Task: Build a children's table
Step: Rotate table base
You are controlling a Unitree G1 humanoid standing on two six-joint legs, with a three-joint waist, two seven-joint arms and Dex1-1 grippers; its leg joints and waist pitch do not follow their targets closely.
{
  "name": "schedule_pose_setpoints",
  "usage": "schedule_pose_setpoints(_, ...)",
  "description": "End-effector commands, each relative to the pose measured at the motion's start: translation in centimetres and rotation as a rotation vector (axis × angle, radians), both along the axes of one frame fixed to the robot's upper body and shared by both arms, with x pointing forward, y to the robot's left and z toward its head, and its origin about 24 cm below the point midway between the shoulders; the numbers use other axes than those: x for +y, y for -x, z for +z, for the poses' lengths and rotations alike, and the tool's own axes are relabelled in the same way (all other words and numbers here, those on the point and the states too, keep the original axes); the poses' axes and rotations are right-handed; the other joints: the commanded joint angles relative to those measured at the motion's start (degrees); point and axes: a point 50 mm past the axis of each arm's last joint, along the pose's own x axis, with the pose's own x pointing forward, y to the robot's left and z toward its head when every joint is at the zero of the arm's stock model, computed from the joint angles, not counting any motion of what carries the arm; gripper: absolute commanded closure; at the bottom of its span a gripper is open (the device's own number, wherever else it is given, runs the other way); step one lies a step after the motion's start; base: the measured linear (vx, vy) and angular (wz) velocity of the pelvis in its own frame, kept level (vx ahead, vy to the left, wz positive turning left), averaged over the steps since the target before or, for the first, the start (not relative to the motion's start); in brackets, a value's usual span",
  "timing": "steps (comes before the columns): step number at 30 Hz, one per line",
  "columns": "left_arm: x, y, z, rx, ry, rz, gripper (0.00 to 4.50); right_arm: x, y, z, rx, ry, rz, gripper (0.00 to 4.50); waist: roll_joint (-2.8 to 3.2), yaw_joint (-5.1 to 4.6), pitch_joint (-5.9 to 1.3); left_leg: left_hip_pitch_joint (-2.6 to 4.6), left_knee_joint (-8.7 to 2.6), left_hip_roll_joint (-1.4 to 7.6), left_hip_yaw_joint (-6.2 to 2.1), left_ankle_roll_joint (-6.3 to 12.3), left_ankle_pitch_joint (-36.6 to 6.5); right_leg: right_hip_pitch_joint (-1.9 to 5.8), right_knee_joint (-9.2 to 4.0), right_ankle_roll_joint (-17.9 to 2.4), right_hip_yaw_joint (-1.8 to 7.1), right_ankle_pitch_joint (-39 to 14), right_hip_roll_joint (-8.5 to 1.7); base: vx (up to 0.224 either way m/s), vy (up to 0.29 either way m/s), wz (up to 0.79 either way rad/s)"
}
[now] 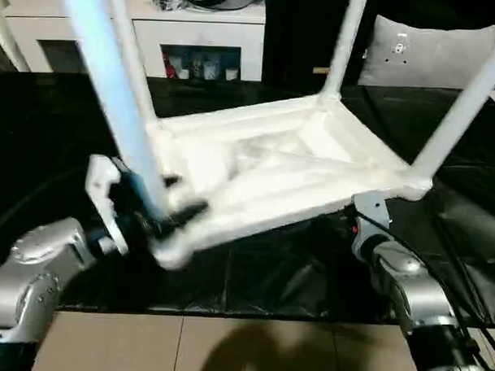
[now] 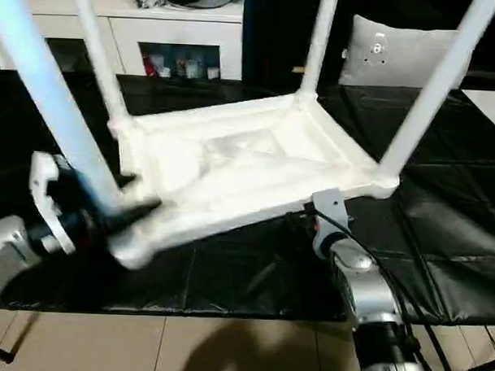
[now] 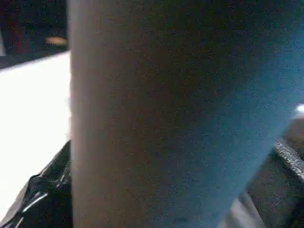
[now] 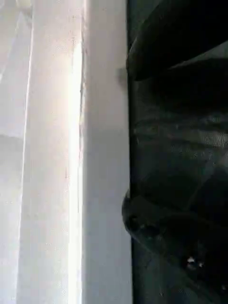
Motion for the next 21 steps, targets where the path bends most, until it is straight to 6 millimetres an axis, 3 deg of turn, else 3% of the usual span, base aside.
schedule_pose_setpoints(1, -1.4, 0.9, -0.2, 0.039, 0.021, -0.123, 0.05, 0.9, -0.9, 0.9, -0.043, -0.017, 0.040, 0.00, -0.20, -0.20, -3.38, -0.46, -4.48, 0.08, 0.88, 1.22, -12.92, 3.10, -3.37, -10.39, 2.32, -18.20, -1.85, 0.000, 0.000, 0.00)
schedule_pose_setpoints(2, -2.1, 1.3, -0.2, 0.053, 0.043, -0.170, 0.05, 1.2, -1.1, 0.9, -0.046, -0.019, 0.060, 0.00, -0.24, -0.37, -3.36, -0.79, -4.48, 0.04, 0.81, 1.30, -11.96, 3.36, -3.28, -10.36, 2.30, -18.14, -1.85, 0.000, 0.000, 0.00)
schedule_pose_setpoints(3, -2.1, 1.3, -0.2, 0.054, 0.044, -0.172, 0.05, 1.2, -1.1, 0.9, -0.046, -0.019, 0.061, 0.00, -0.95, -0.49, -3.34, -0.80, -4.42, 0.08, 0.97, 1.49, -11.73, 3.28, -3.42, -10.18, 2.34, -18.45, -1.81, 0.000, 0.000, 0.00)
schedule_pose_setpoints(4, -2.1, 1.3, -0.2, 0.054, 0.044, -0.172, 0.05, 1.2, -1.1, 0.9, -0.046, -0.019, 0.061, 0.00, -0.54, -0.47, -3.29, -0.72, -4.42, 0.08, 0.89, 1.62, -11.64, 3.22, -3.37, -10.01, 2.36, -19.28, -1.85, 0.000, 0.000, 0.00)
schedule_pose_setpoints(5, -3.5, 1.9, -0.1, 0.063, 0.077, -0.250, 0.05, 2.1, -1.5, 1.1, -0.054, -0.030, 0.105, 0.00, -0.77, -0.59, -3.40, -0.78, -4.29, 0.13, 0.93, 1.68, -11.28, 3.23, -3.20, -9.93, 2.39, -19.28, -1.92, 0.000, 0.000, 0.00)
schedule_pose_setpoints(7, -3.9, 2.0, 0.0, 0.064, 0.085, -0.269, 0.05, 2.4, -1.5, 1.1, -0.056, -0.034, 0.117, 0.00, -0.70, -0.82, -3.34, -0.78, -4.31, 0.13, 0.94, 1.78, -10.89, 3.12, -3.31, -10.14, 2.38, -18.82, -1.76, 0.000, 0.000, 0.00)
schedule_pose_setpoints(8, -4.6, 2.2, 0.1, 0.065, 0.110, -0.297, 0.05, 2.9, -1.6, 1.2, -0.060, -0.038, 0.143, 0.00, -1.38, -1.12, -3.34, -0.94, -4.31, 0.13, 0.94, 1.82, -11.16, 3.24, -3.14, -10.18, 2.34, -19.43, -1.75, 0.000, 0.000, 0.00)
schedule_pose_setpoints(10, -5.5, 2.4, 0.3, 0.066, 0.140, -0.329, 0.05, 3.4, -1.7, 1.2, -0.066, -0.038, 0.166, 0.00, -1.13, -1.33, -3.30, -0.95, -4.29, 0.20, 0.95, 1.71, -11.19, 3.20, -3.27, -10.05, 2.37, -19.85, -1.83, 0.000, 0.000, 0.00)
schedule_pose_setpoints(11, -6.2, 2.5, 0.5, 0.067, 0.161, -0.354, 0.05, 3.8, -1.8, 1.3, -0.071, -0.037, 0.183, 0.00, -1.49, -1.54, -3.32, -0.98, -4.29, 0.22, 0.96, 1.61, -11.38, 3.18, -3.21, -9.85, 2.41, -19.78, -1.75, 0.000, 0.000, 0.00)
schedule_pose_setpoints(14, -7.5, 2.7, 0.7, 0.068, 0.209, -0.397, 0.05, 4.5, -2.0, 1.4, -0.078, -0.047, 0.205, 0.00, -1.63, -2.00, -3.28, -0.86, -4.26, 0.22, 0.97, 1.45, -11.83, 3.07, -3.37, -9.97, 2.40, -19.23, -1.62, 0.000, 0.000, 0.00)
schedule_pose_setpoints(16, -8.9, 2.5, 0.7, 0.076, 0.251, -0.435, 0.05, 6.0, -2.0, 1.4, -0.087, -0.064, 0.259, 0.00, -2.17, -2.22, -3.34, -1.01, -4.24, 0.23, 1.00, 1.56, -11.70, 3.19, -3.30, -10.04, 2.45, -19.43, -1.73, 0.000, 0.000, 0.00)
schedule_pose_setpoints(20, -10.6, 1.9, 0.6, 0.080, 0.259, -0.455, 0.05, 8.8, -1.4, 1.3, -0.093, -0.108, 0.390, 0.00, -2.28, -2.62, -3.38, -1.32, -4.24, 0.29, 0.81, 1.53, -11.03, 3.46, -3.16, -10.07, 2.48, -17.73, -1.70, 0.000, 0.000, 0.00)
schedule_pose_setpoints(21, -11.0, 1.7, 0.7, 0.075, 0.260, -0.463, 0.05, 9.6, -1.1, 1.3, -0.095, -0.124, 0.424, 0.00, -2.32, -2.61, -3.46, -1.03, -4.14, 0.29, 0.89, 1.69, -11.14, 3.27, -3.23, -10.19, 2.54, -17.36, -1.60, 0.000, 0.000, 0.00)
